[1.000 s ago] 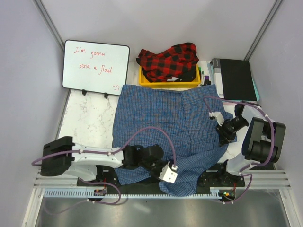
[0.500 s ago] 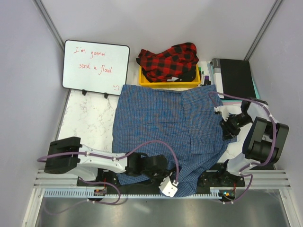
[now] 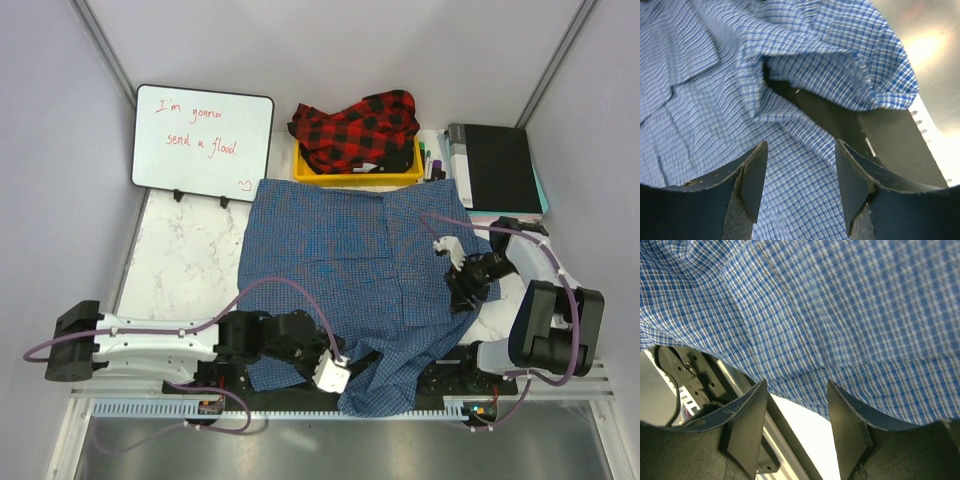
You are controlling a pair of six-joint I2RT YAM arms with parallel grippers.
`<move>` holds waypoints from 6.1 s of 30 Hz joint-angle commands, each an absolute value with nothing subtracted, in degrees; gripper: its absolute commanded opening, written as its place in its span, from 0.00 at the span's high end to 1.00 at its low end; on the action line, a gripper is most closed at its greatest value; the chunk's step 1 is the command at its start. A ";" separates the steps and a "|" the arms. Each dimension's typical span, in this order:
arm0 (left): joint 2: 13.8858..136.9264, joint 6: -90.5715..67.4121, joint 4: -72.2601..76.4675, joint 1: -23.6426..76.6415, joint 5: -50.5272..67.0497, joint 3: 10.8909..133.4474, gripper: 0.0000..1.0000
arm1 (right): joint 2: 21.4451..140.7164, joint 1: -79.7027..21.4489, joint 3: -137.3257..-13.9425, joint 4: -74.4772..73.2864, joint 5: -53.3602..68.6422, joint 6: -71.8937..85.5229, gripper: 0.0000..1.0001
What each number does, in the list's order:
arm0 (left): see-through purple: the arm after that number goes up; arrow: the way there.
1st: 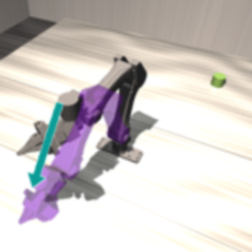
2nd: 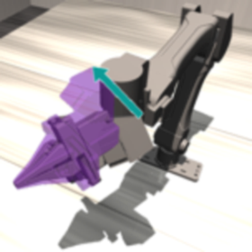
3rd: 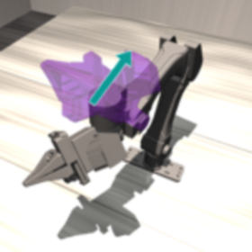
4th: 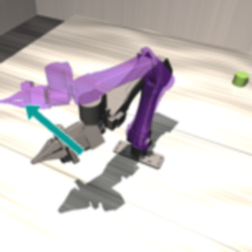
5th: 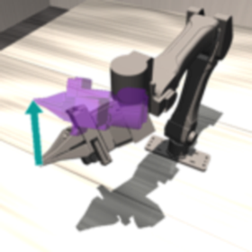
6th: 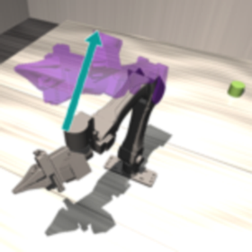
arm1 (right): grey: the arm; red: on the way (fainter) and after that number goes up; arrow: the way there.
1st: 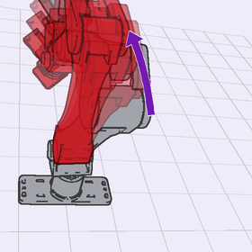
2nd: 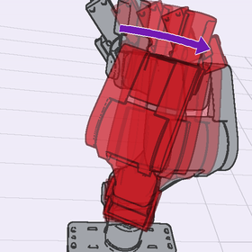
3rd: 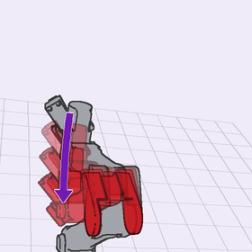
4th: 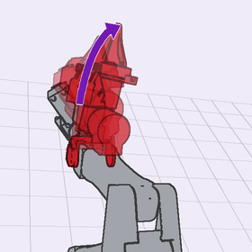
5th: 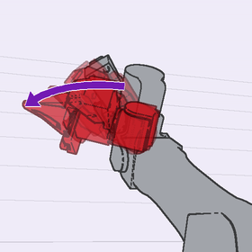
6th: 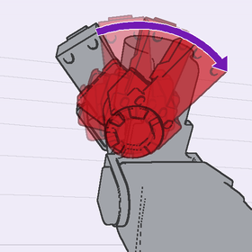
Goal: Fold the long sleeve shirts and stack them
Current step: Fold the shirt
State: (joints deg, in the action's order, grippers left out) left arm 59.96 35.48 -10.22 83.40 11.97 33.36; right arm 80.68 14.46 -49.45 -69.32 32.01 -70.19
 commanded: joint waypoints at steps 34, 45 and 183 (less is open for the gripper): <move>52.21 30.33 -11.08 61.62 6.50 32.70 0.29 | 90.71 5.98 -53.26 -69.87 33.05 -60.90 0.67; 55.89 27.32 -11.43 39.26 15.27 36.90 0.36 | 85.87 10.36 -59.75 -73.65 40.50 -61.26 1.00; 78.40 80.51 -32.69 19.25 32.87 48.08 0.98 | 56.69 17.05 -81.99 -45.18 45.79 -15.38 1.00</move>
